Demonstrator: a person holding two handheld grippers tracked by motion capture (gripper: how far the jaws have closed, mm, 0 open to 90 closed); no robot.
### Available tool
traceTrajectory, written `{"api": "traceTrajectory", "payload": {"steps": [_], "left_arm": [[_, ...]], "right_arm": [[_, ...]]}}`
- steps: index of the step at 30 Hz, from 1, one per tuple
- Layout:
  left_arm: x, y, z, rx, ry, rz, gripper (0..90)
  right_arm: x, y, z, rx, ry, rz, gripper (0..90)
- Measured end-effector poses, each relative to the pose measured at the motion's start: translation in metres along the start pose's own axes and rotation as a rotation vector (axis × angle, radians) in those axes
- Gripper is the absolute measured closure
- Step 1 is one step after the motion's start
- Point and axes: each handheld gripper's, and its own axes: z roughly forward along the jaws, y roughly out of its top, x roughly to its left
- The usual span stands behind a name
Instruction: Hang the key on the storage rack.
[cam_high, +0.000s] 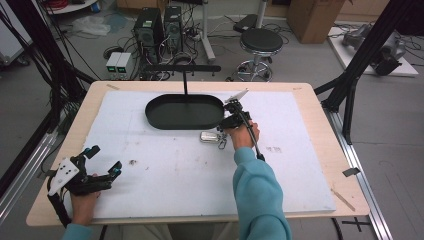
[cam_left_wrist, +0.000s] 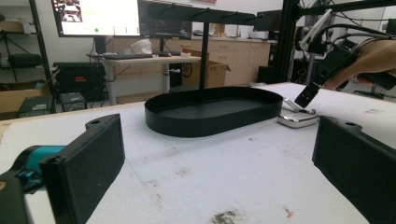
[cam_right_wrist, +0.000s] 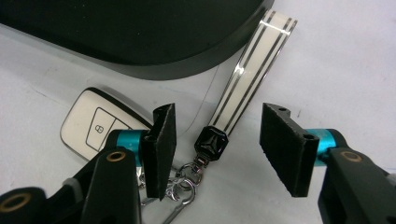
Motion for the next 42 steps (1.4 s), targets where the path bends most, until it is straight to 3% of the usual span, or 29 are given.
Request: {"api": "traceTrajectory", "payload": {"steps": [16, 22, 42], "left_arm": [[0.0001, 0.0, 0.0, -0.001, -0.001, -0.002, 2.8], [0.0002, 0.0, 0.0001, -0.001, -0.001, -0.002, 2.8], [0.0002, 0.0, 0.0, -0.002, -0.001, -0.002, 2.8]], "right_arm": [[0.0037, 0.0022, 0.0063, 0.035, -0.015, 0.028, 60.6], [0.0058, 0.0049, 0.0058, 0.066, -0.024, 0.047, 63.1], [0.007, 0.0065, 0.0075, 0.075, -0.056, 0.096, 65.9]]}}
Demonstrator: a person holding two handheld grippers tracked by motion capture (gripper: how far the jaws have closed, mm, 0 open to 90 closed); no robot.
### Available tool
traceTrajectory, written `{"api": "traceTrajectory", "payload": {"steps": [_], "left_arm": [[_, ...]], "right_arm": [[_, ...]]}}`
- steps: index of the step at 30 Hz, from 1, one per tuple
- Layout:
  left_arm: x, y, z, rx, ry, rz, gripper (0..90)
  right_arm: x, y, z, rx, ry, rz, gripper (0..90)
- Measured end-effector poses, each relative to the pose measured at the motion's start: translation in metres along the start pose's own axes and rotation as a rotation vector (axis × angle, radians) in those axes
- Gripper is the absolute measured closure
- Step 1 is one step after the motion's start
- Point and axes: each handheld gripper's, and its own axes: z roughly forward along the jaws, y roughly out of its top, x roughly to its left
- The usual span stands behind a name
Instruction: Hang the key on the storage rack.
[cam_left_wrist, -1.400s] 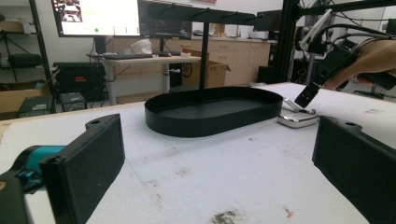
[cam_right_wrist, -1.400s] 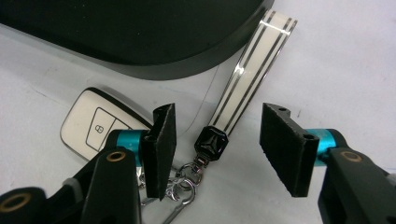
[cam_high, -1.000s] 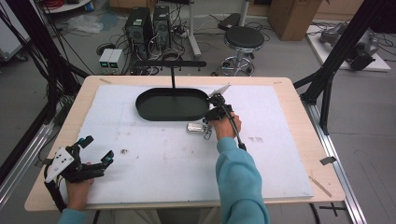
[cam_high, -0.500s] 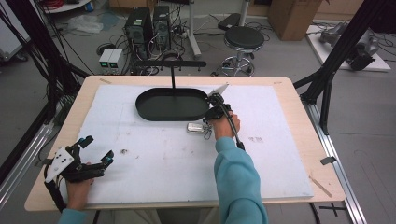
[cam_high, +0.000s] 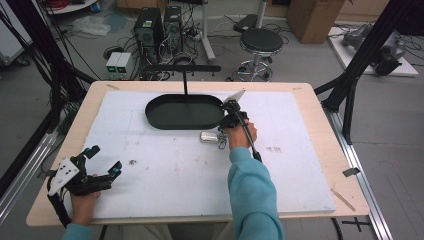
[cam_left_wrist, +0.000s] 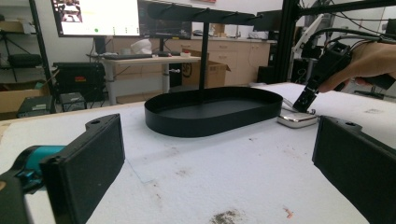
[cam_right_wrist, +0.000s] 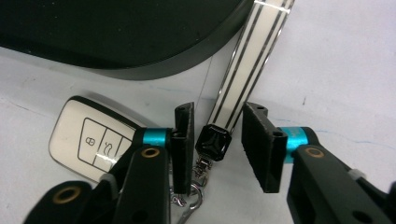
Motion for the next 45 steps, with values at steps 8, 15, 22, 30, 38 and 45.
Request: {"api": "traceTrajectory", "payload": {"steps": [8, 15, 22, 30, 38, 45], "left_arm": [[0.0, 0.0, 0.0, 0.0, 0.0, -0.001, 2.8], [0.0, 0.0, 0.0, -0.001, 0.002, -0.005, 2.8], [0.0, 0.0, 0.0, 0.0, 0.001, -0.004, 2.8], [0.0, 0.0, 0.0, 0.001, 0.001, -0.002, 2.8], [0.0, 0.0, 0.0, 0.0, 0.002, -0.004, 2.8], [0.0, 0.0, 0.0, 0.0, 0.002, -0.006, 2.8]], "right_arm": [[0.002, 0.0, 0.0, 0.012, -0.005, 0.022, 66.3], [0.001, 0.0, 0.002, 0.027, -0.015, 0.049, 60.4], [0.002, 0.0, 0.002, 0.037, -0.015, 0.051, 64.3], [0.002, 0.001, 0.002, 0.042, -0.024, 0.054, 69.1], [-0.005, 0.0, -0.001, 0.063, -0.04, 0.091, 74.0], [-0.01, 0.0, -0.007, 0.043, -0.044, 0.087, 74.5]]}}
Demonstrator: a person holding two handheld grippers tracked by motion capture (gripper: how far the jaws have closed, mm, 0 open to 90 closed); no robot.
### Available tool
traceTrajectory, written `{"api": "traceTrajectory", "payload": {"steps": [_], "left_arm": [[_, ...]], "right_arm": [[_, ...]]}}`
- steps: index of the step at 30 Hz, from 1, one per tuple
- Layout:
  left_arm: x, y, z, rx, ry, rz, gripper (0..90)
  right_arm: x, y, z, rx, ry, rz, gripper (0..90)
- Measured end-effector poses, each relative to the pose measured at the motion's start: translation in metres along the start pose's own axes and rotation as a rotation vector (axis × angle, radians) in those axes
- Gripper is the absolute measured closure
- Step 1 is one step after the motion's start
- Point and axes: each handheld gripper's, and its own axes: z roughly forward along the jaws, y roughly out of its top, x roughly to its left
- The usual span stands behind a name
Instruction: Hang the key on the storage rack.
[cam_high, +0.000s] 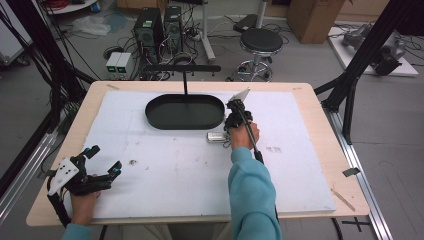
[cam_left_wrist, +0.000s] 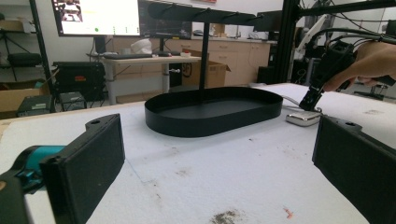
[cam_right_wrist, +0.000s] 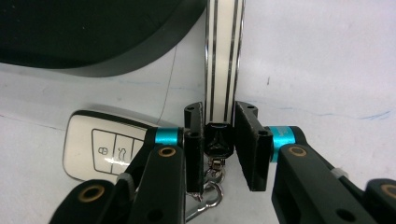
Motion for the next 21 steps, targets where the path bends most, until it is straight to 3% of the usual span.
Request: {"api": "traceTrajectory", "payload": {"steps": [8, 10, 14, 18, 19, 21], "left_arm": [[0.0, 0.0, 0.0, 0.0, 0.0, -0.001, 2.8], [0.0, 0.0, 0.0, -0.001, 0.0, -0.001, 2.8], [0.0, 0.0, 0.0, 0.0, -0.001, 0.002, 2.8], [0.0, 0.0, 0.0, 0.0, -0.002, 0.005, 2.8], [0.0, 0.0, 0.0, 0.0, -0.001, 0.003, 2.8], [0.0, 0.0, 0.0, -0.001, 0.0, 0.0, 2.8]], "right_arm": [[-0.003, -0.001, -0.008, -0.039, 0.028, -0.006, 74.5], [-0.004, 0.0, -0.012, -0.065, 0.062, -0.018, 74.5], [-0.004, -0.001, -0.018, -0.104, 0.085, -0.041, 74.5], [-0.008, -0.001, -0.027, -0.172, 0.162, -0.064, 74.5], [-0.009, -0.001, -0.032, -0.223, 0.203, -0.075, 74.5], [-0.009, -0.001, -0.035, -0.242, 0.217, -0.081, 74.5]]}}
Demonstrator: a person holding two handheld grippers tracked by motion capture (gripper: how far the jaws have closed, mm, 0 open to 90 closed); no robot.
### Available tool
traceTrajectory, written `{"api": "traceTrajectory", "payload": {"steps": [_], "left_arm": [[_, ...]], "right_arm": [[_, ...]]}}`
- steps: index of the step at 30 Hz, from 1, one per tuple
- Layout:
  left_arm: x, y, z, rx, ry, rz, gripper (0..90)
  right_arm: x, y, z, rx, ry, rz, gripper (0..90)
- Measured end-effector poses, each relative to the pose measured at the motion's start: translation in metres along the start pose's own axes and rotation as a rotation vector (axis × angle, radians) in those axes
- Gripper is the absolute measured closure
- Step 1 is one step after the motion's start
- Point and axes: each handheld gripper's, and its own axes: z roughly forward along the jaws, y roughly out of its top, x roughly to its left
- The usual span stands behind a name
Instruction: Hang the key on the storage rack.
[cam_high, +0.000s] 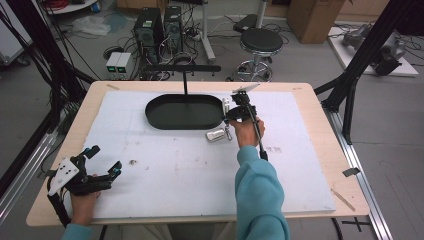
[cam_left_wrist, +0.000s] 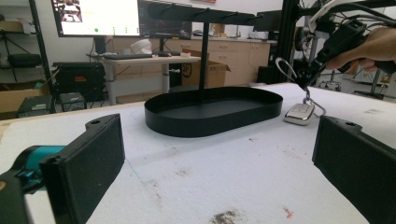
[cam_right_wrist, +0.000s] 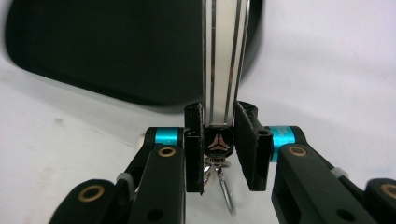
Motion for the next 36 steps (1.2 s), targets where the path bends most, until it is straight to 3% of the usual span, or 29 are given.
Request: {"api": "traceTrajectory", "payload": {"steps": [5, 19, 27, 33, 36], "left_arm": [[0.0, 0.0, 0.0, 0.001, -0.002, 0.005, 2.8], [0.0, 0.0, 0.0, 0.001, -0.001, 0.006, 2.8], [0.0, 0.0, 0.0, 0.003, -0.002, 0.009, 2.8], [-0.001, 0.0, 0.0, 0.003, -0.002, 0.012, 2.8], [-0.001, 0.0, 0.0, 0.001, -0.003, 0.013, 2.8]], "right_arm": [[0.006, 0.002, -0.011, -0.106, 0.061, -0.056, 74.5], [0.012, 0.005, -0.027, -0.311, 0.21, -0.115, 74.5], [0.01, 0.007, -0.031, -0.361, 0.259, -0.137, 74.4], [0.015, 0.016, -0.035, -0.397, 0.291, -0.219, 74.4], [0.015, 0.022, -0.036, -0.389, 0.3, -0.252, 74.4]]}}
